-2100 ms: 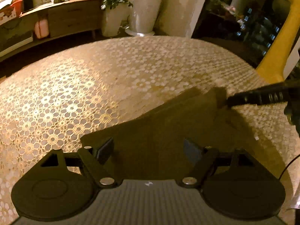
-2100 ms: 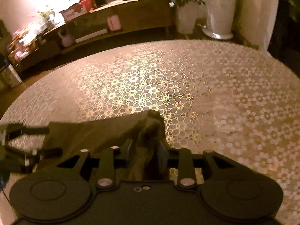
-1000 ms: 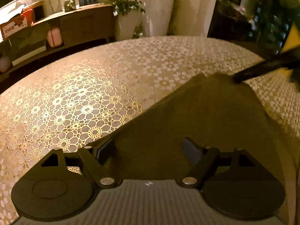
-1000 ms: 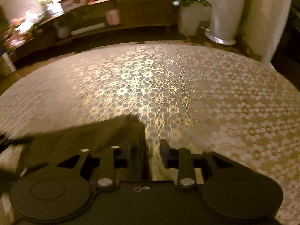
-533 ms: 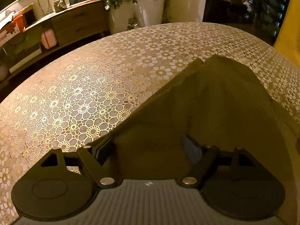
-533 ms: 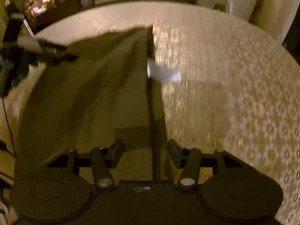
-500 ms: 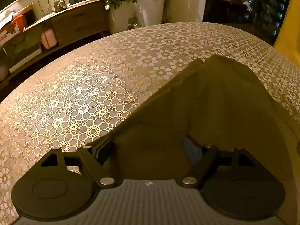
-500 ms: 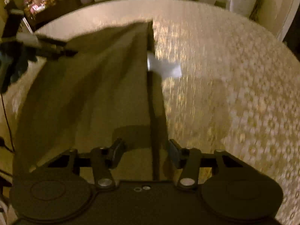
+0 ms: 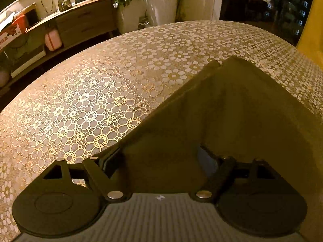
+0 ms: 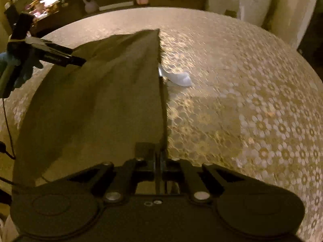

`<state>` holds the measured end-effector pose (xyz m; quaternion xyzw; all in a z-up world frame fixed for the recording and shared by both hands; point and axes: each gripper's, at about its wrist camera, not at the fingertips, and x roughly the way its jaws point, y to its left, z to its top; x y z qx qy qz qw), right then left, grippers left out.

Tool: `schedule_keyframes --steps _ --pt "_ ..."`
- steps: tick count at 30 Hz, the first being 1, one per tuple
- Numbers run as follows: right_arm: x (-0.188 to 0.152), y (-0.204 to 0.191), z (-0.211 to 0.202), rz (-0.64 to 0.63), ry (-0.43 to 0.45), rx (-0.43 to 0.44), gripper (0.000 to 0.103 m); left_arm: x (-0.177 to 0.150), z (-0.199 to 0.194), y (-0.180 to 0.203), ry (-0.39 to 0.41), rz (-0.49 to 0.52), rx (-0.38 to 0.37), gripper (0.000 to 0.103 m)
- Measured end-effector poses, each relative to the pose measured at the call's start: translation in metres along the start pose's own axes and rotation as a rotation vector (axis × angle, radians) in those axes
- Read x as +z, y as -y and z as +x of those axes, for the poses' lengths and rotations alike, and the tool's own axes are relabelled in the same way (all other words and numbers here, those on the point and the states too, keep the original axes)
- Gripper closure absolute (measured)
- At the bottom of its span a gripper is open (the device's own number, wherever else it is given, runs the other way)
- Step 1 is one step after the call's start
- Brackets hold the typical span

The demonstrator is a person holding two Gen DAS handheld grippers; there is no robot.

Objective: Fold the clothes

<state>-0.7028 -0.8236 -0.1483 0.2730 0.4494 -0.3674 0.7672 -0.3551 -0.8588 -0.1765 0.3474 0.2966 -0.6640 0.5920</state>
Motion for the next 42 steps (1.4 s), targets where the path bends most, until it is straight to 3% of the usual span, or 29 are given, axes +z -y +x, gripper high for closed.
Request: schedule_keyframes --steps 1,2,3,4,10,13,20,22,29,37,38,42 --pt "-0.002 0.002 0.004 0.010 -0.012 0.005 0.101 0.000 0.000 0.000 0.000 -0.001 0.001 0.020" --pt "-0.004 0.003 0.009 0.020 -0.024 0.015 0.042 0.000 0.000 0.000 -0.001 -0.001 0.002 0.020" --pt "-0.004 0.002 0.011 0.017 -0.027 0.021 0.028 0.000 0.000 0.000 -0.004 -0.003 0.004 0.020" --pt "-0.004 -0.001 0.010 0.010 -0.023 0.021 0.000 0.001 -0.001 0.000 -0.010 -0.009 0.008 0.020" --pt "0.013 -0.006 -0.013 0.021 0.053 0.067 0.000 -0.011 -0.029 -0.005 -0.012 -0.088 0.002 0.020" --pt "0.028 -0.008 -0.010 0.043 0.056 0.078 0.000 -0.028 -0.048 -0.010 -0.059 -0.155 -0.018 0.020" --pt "0.061 -0.011 0.024 0.116 -0.012 0.105 0.000 -0.068 -0.081 -0.002 -0.263 -0.311 -0.099 0.020" --pt "0.066 -0.014 0.030 0.116 -0.047 0.111 0.000 -0.078 -0.083 0.010 -0.309 -0.312 -0.111 0.020" --pt "0.074 -0.022 0.047 0.034 -0.140 0.107 0.000 -0.087 -0.084 0.037 -0.320 -0.347 -0.148 0.020" --pt "0.067 -0.023 0.053 0.013 -0.125 0.104 0.000 -0.078 -0.078 0.058 -0.299 -0.325 -0.098 0.021" --pt "0.067 -0.023 0.052 0.010 -0.122 0.103 0.000 -0.077 -0.079 0.058 -0.295 -0.330 -0.095 0.023" --pt "0.067 -0.027 0.048 -0.015 -0.117 0.092 0.000 -0.076 -0.080 0.060 -0.285 -0.337 -0.070 0.051"
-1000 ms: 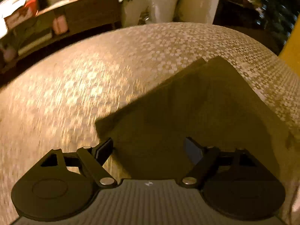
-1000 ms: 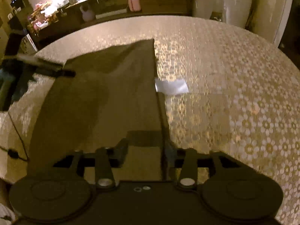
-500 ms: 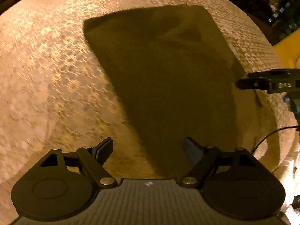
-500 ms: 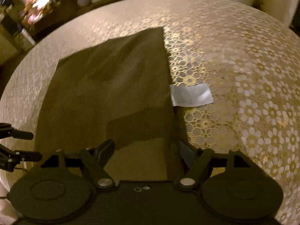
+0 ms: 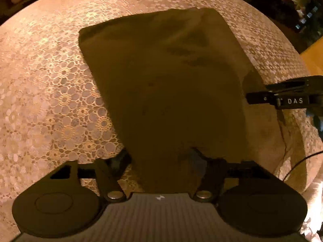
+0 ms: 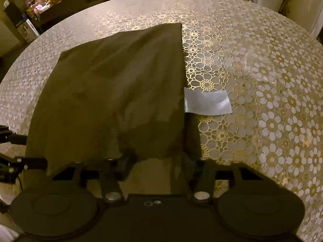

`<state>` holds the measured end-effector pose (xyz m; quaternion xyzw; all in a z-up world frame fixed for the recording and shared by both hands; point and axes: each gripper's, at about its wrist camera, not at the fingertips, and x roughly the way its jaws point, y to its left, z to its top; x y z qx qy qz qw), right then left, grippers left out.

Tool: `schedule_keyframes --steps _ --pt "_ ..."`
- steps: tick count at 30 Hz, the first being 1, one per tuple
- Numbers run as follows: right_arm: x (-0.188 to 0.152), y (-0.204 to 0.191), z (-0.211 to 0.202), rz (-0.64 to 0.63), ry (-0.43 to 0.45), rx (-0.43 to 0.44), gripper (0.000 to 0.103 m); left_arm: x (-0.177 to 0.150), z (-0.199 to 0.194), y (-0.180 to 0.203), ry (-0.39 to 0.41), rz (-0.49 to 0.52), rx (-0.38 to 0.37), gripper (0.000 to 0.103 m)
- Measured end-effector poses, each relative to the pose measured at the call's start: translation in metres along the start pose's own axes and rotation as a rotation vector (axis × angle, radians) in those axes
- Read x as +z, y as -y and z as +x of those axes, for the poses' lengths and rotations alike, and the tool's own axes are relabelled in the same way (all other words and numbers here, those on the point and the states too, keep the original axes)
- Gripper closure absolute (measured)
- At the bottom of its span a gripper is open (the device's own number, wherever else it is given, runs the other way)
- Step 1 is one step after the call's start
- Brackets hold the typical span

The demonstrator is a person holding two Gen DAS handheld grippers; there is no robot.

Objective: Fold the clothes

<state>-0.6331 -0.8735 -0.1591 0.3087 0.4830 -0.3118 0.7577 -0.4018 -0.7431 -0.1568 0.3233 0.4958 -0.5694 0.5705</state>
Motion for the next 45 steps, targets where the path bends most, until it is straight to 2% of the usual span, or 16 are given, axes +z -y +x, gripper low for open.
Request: schedule_keyframes --steps 3,6,10,17,25,31,36,40,45 --pt "-0.001 -0.006 -0.001 -0.042 0.002 -0.016 0.000 0.002 0.000 -0.001 0.010 -0.007 0.010 0.071" --pt "-0.003 -0.013 -0.004 -0.092 0.021 -0.042 0.000 0.005 0.000 0.003 0.012 0.004 0.025 0.076" --pt "-0.008 -0.010 -0.012 -0.120 0.050 -0.059 0.000 0.008 0.002 0.019 0.014 0.038 0.071 0.078" --pt "-0.018 0.028 -0.024 -0.068 0.080 -0.101 0.000 0.022 0.015 0.062 0.026 0.112 0.090 0.080" --pt "-0.041 0.117 -0.049 0.074 0.084 -0.200 0.000 0.051 0.045 0.158 0.031 0.248 0.048 0.080" --pt "-0.054 0.177 -0.067 0.153 0.073 -0.339 0.000 0.071 0.066 0.234 0.022 0.315 -0.006 0.081" --pt "-0.067 0.215 -0.075 0.230 0.070 -0.420 0.000 0.074 0.079 0.280 0.036 0.373 -0.026 0.081" --pt "-0.070 0.228 -0.073 0.264 0.058 -0.440 0.000 0.073 0.085 0.296 0.051 0.421 -0.024 0.081" --pt "-0.073 0.227 -0.076 0.261 0.063 -0.430 0.000 0.077 0.080 0.286 0.038 0.454 -0.068 0.081"
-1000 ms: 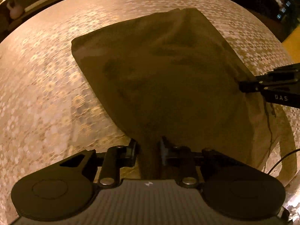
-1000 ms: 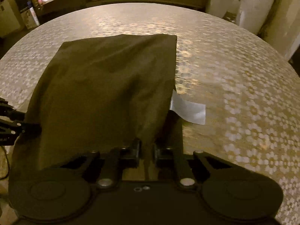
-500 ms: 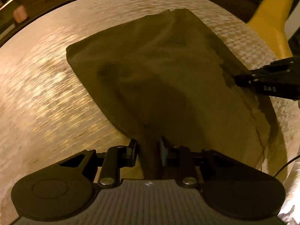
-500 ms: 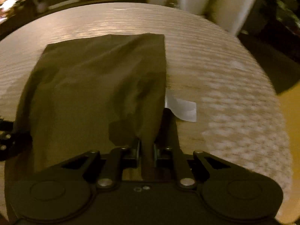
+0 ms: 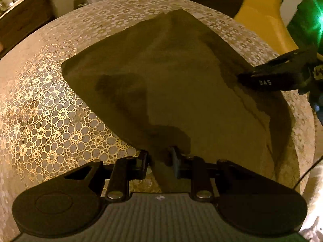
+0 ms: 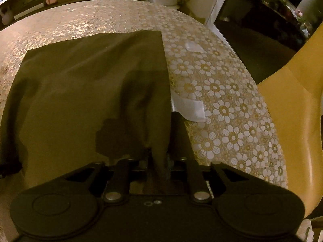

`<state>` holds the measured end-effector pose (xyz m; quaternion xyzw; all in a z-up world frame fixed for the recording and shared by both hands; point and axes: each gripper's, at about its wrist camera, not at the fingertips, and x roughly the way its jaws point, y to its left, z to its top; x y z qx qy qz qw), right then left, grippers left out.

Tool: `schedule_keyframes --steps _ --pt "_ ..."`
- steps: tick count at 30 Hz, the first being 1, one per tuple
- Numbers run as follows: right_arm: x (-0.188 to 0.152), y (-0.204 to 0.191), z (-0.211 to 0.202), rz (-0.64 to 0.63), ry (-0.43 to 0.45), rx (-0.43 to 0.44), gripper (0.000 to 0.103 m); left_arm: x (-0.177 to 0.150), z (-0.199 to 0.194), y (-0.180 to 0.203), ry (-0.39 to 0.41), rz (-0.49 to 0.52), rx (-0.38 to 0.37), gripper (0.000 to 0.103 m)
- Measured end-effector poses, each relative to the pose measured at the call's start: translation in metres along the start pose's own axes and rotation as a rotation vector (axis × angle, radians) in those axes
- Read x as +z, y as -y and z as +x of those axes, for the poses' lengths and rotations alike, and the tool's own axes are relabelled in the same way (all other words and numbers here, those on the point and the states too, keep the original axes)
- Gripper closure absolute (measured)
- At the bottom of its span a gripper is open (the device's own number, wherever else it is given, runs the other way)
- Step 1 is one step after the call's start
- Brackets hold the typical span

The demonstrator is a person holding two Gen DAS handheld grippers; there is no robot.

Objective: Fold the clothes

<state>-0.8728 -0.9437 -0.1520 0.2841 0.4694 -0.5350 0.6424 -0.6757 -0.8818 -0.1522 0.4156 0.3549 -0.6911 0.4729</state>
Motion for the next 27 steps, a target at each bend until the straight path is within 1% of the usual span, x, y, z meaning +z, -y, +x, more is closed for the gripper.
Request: schedule_keyframes --steps 2,4,5,7,8,9,12,14,15,16,18,19,21,23,24,27 --pt "-0.003 0.001 -0.008 0.004 0.011 0.021 0.000 -0.001 -0.005 -0.004 0.001 0.016 -0.025 0.080" --pt "-0.007 0.002 -0.019 0.008 0.029 0.044 0.000 0.000 -0.011 -0.008 0.008 0.032 -0.047 0.076" --pt "-0.007 0.004 -0.023 0.011 0.039 0.055 0.000 0.001 -0.014 -0.010 0.011 0.040 -0.058 0.072" --pt "-0.009 0.007 -0.034 0.019 0.063 0.086 0.000 -0.001 -0.016 -0.010 0.025 0.050 -0.086 0.056" --pt "-0.011 0.009 -0.037 0.032 0.074 0.109 0.000 -0.004 -0.019 -0.009 0.048 0.057 -0.086 0.041" --pt "-0.013 0.011 -0.041 0.045 0.083 0.130 0.000 -0.008 -0.022 -0.006 0.073 0.064 -0.086 0.038" --pt "-0.019 0.010 -0.049 0.050 0.104 0.198 0.000 -0.019 -0.037 -0.001 0.147 0.105 -0.086 0.037" --pt "-0.021 0.006 -0.050 0.034 0.116 0.181 0.000 -0.024 -0.047 -0.001 0.182 0.104 -0.122 0.035" --pt "-0.020 0.005 -0.049 0.032 0.120 0.167 0.000 -0.024 -0.049 0.001 0.188 0.105 -0.143 0.032" --pt "-0.020 0.005 -0.048 0.037 0.122 0.157 0.000 -0.023 -0.051 0.002 0.193 0.107 -0.164 0.032" --pt "-0.018 0.009 -0.053 0.064 0.159 0.151 0.000 -0.024 -0.054 0.013 0.214 0.149 -0.165 0.031" --pt "-0.017 0.012 -0.053 0.077 0.162 0.156 0.000 -0.024 -0.051 0.017 0.205 0.155 -0.161 0.030" --pt "-0.015 0.016 -0.050 0.101 0.140 0.173 0.000 -0.026 -0.044 0.023 0.185 0.167 -0.154 0.029" --pt "-0.017 0.013 -0.036 0.081 0.075 0.155 0.000 -0.027 -0.037 0.030 0.165 0.179 -0.146 0.029" --pt "-0.019 0.011 -0.029 0.075 0.048 0.145 0.000 -0.027 -0.031 0.029 0.148 0.165 -0.153 0.029" --pt "-0.025 0.007 -0.012 0.075 -0.010 0.121 0.000 -0.029 -0.019 0.030 0.118 0.161 -0.140 0.029"
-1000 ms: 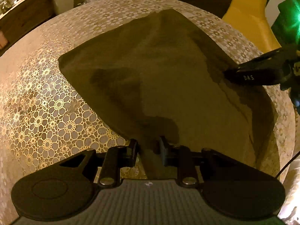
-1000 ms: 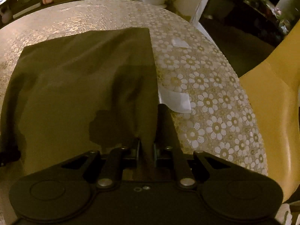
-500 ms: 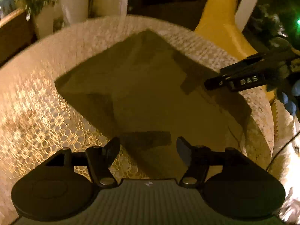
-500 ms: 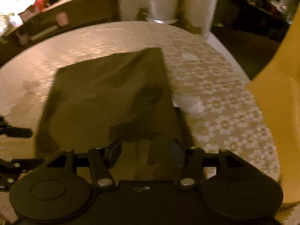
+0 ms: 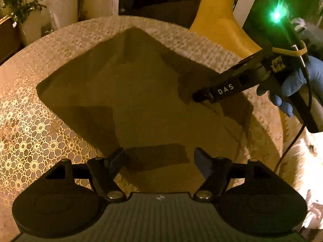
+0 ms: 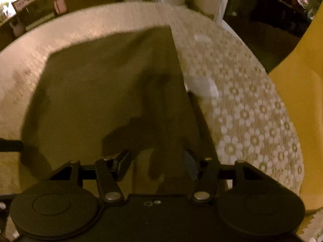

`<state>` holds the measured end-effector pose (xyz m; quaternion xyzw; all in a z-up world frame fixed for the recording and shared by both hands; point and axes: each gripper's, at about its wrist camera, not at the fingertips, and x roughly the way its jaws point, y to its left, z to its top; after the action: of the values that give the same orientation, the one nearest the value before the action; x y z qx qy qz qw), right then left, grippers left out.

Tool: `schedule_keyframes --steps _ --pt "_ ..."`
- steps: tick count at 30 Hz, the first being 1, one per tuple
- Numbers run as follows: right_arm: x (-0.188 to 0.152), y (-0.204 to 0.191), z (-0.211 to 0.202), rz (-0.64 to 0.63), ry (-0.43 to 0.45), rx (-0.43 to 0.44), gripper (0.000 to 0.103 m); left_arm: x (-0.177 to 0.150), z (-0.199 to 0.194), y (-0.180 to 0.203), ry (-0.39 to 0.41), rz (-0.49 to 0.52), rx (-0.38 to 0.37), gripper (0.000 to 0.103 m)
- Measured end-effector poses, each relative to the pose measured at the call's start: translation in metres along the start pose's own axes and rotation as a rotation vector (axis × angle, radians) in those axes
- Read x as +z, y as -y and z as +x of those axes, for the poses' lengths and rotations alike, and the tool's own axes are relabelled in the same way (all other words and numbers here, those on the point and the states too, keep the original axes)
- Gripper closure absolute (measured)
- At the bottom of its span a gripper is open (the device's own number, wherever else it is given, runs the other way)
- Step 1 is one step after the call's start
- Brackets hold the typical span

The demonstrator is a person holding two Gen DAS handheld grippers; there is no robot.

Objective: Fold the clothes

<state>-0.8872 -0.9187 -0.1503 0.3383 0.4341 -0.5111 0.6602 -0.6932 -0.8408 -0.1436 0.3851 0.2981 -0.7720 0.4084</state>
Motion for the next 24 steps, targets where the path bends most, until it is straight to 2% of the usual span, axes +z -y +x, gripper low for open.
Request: schedule_keyframes --steps 7,10,17,21,24 --pt "-0.003 0.002 0.003 0.044 0.000 -0.007 0.000 -0.003 0.016 -0.007 -0.043 -0.018 -0.004 0.029" --pt "-0.008 -0.008 -0.009 0.047 0.006 -0.032 0.000 -0.007 0.005 -0.011 -0.036 -0.029 0.012 0.029" --pt "-0.025 -0.035 -0.068 0.035 0.087 0.008 0.000 -0.025 -0.058 -0.026 -0.017 -0.111 0.010 0.029" --pt "-0.035 -0.048 -0.106 0.053 0.135 0.005 0.000 -0.039 -0.089 -0.024 -0.003 -0.121 0.064 0.022" --pt "-0.045 -0.054 -0.127 0.089 0.151 -0.006 0.000 -0.050 -0.105 -0.020 0.003 -0.134 0.081 0.022"
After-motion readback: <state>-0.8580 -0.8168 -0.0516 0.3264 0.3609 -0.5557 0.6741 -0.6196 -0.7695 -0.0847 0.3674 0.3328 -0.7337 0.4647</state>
